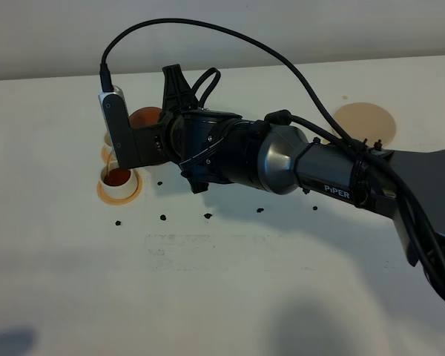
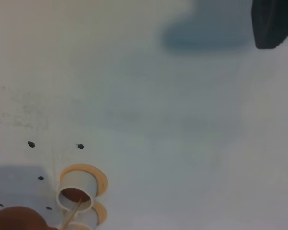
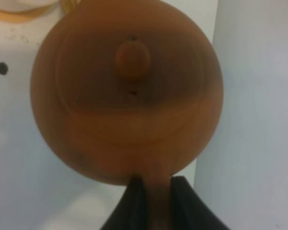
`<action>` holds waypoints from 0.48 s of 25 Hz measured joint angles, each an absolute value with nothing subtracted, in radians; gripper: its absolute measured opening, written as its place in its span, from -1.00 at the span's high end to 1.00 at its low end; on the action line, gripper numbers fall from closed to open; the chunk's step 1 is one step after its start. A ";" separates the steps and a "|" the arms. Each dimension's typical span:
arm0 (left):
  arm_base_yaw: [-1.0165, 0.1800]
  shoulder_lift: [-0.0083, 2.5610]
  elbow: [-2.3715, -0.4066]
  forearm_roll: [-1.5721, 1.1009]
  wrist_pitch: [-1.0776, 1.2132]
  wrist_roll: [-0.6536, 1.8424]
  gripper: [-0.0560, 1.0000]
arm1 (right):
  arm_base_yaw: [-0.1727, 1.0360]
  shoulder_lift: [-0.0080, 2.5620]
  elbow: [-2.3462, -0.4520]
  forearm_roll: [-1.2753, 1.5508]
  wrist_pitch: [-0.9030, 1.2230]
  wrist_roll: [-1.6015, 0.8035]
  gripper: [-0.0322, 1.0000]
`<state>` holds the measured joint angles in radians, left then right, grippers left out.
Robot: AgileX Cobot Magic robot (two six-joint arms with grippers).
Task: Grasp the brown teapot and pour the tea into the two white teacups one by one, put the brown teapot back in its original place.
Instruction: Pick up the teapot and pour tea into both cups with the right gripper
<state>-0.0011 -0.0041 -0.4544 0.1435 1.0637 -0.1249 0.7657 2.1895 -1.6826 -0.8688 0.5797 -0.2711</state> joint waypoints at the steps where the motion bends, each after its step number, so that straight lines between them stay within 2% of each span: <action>1: -0.001 -0.004 -0.454 0.144 1.064 -0.125 0.29 | 0.766 2.189 -1.683 -0.869 0.580 -0.271 0.76; 12: -0.001 -0.004 -0.454 0.144 1.064 -0.125 0.29 | 0.766 2.189 -1.683 -0.872 0.580 -0.271 0.76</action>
<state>-0.0011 -0.0041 -0.4544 0.1435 1.0637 -0.1249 0.7657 2.1895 -1.6834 -0.8721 0.5797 -0.2711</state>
